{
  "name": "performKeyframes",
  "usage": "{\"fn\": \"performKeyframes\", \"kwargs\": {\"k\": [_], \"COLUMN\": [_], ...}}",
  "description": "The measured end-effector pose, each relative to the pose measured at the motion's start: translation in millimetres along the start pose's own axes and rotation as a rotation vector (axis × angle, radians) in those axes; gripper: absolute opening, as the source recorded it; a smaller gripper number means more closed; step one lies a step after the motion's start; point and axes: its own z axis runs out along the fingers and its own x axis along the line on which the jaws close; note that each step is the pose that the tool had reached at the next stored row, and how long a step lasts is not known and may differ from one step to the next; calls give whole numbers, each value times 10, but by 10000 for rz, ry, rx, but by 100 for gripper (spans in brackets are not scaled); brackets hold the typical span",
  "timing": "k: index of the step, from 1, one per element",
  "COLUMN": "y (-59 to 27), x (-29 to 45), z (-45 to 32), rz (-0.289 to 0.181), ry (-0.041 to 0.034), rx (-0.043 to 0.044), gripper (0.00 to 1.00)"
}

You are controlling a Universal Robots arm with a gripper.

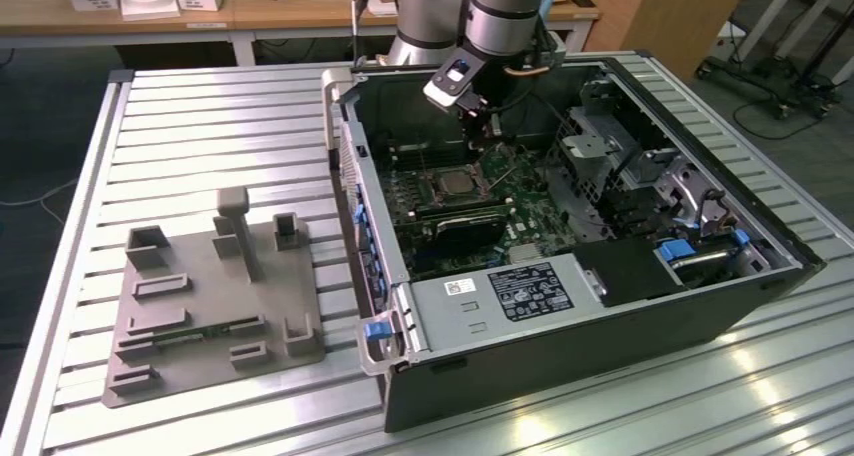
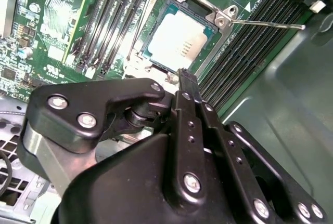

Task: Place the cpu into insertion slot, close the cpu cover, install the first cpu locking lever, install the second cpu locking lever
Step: 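Close the cpu cover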

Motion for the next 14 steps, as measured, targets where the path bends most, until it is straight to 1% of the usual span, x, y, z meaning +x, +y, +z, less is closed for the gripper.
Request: {"fn": "performKeyframes", "kwargs": {"k": [1, 4, 9, 14], "y": [0, 5, 73, 78], "x": [0, 0, 1, 2], "z": [-11, -11, -7, -19], "rz": [0, 0, -1, 0], "ry": [-1, 2, 0, -3], "rx": [1, 0, 1, 2], "gripper": [10, 10, 10, 10]}}
